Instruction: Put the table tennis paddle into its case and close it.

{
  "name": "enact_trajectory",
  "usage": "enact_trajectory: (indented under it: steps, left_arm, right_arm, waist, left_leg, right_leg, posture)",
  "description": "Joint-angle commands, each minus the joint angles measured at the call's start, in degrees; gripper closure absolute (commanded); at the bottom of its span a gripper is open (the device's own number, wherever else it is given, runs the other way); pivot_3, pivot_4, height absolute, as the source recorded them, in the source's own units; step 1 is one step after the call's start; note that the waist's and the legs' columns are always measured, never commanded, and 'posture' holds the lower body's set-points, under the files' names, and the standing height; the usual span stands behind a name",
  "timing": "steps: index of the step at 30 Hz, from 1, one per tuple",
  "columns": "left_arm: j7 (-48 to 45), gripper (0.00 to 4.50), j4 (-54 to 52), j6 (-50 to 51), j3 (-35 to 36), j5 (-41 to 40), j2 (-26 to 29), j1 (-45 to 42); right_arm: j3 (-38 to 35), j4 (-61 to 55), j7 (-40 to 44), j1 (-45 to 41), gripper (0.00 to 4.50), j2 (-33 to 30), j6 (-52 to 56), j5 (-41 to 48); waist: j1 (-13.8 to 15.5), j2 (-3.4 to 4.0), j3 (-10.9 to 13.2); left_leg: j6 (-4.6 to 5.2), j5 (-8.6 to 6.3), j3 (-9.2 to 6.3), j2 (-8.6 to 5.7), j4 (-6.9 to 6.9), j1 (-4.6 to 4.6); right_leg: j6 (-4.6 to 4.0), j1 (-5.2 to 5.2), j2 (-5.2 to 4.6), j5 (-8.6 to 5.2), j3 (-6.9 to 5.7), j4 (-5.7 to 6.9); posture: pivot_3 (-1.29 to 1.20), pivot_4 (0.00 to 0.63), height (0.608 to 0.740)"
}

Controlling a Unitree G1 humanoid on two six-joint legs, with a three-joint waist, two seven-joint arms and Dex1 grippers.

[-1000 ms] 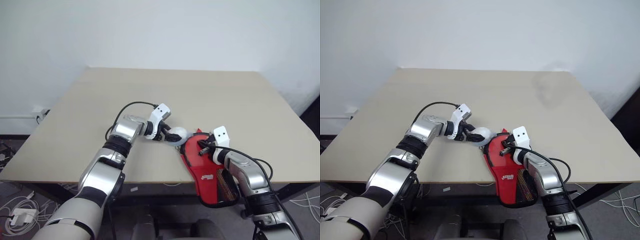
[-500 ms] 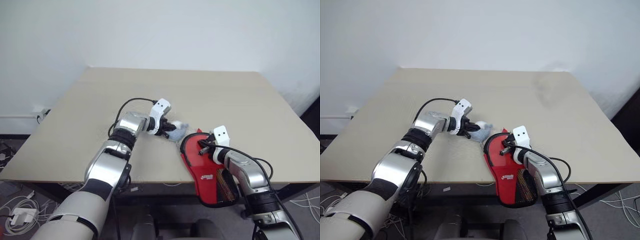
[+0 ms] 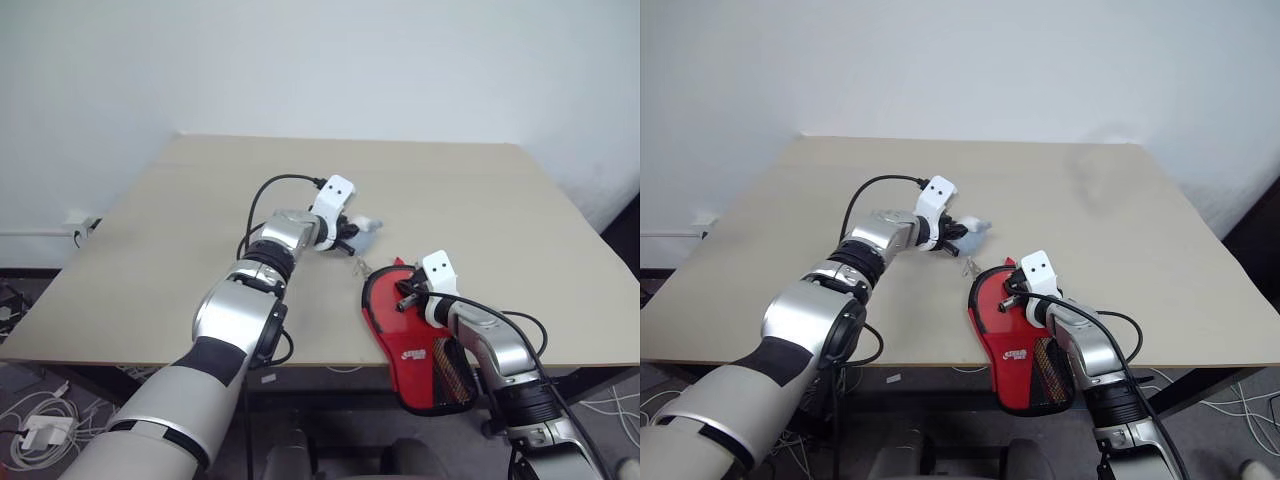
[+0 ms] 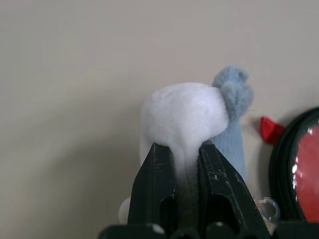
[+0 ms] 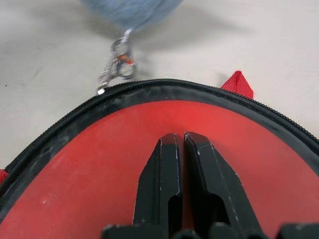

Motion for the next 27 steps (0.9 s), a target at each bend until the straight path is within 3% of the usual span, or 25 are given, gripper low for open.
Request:
enact_trajectory:
  steps: [1,13,26,27]
  left_arm:
    - [4.0,4.33,-0.2,-3.6,2.5,0.2,-1.8,-4.8]
    - [7.2,4.33,1.1,-7.9,7.0,0.0,-9.8,-7.3]
    - [-2.3,4.33,0.0,-10.8,7.5,0.4,-14.4,-4.8]
    - [-3.0,4.05,-0.1,-10.8,7.4,0.5,-14.3,-4.4]
  right_arm:
    - [3.5,2.7,0.8,4.1,4.23,-0.5,5.7,-1.3]
    - [4.1,-1.5,0.7,6.8,4.23,-0.2,7.5,-1.0]
    - [4.1,-1.4,0.8,6.6,4.23,0.1,7.4,-1.1]
    - [4.1,-1.3,0.9,6.5,4.23,0.1,7.3,-1.1]
  waist:
    - [0.0,0.00,0.0]
    - [0.0,0.00,0.0]
    - [0.0,0.01,0.0]
    - [0.0,0.01,0.0]
  left_leg:
    - [0.00,0.00,0.00,0.00,0.00,0.00]
    - [0.00,0.00,-0.02,-0.02,-0.02,-0.01]
    - [0.00,0.00,-0.02,-0.02,-0.02,0.00]
    - [0.00,0.00,-0.02,-0.02,-0.02,0.00]
  right_leg:
    - [0.00,0.00,0.00,0.00,-0.01,0.00]
    - [0.19,0.01,0.00,-0.13,0.01,-0.07]
    - [0.19,0.03,0.00,-0.13,0.00,-0.08]
    - [0.19,0.02,0.00,-0.13,-0.01,-0.08]
  posture:
    - [0.00,0.000,0.740]
    - [0.00,0.000,0.740]
    - [0.00,0.000,0.740]
    - [0.00,0.000,0.740]
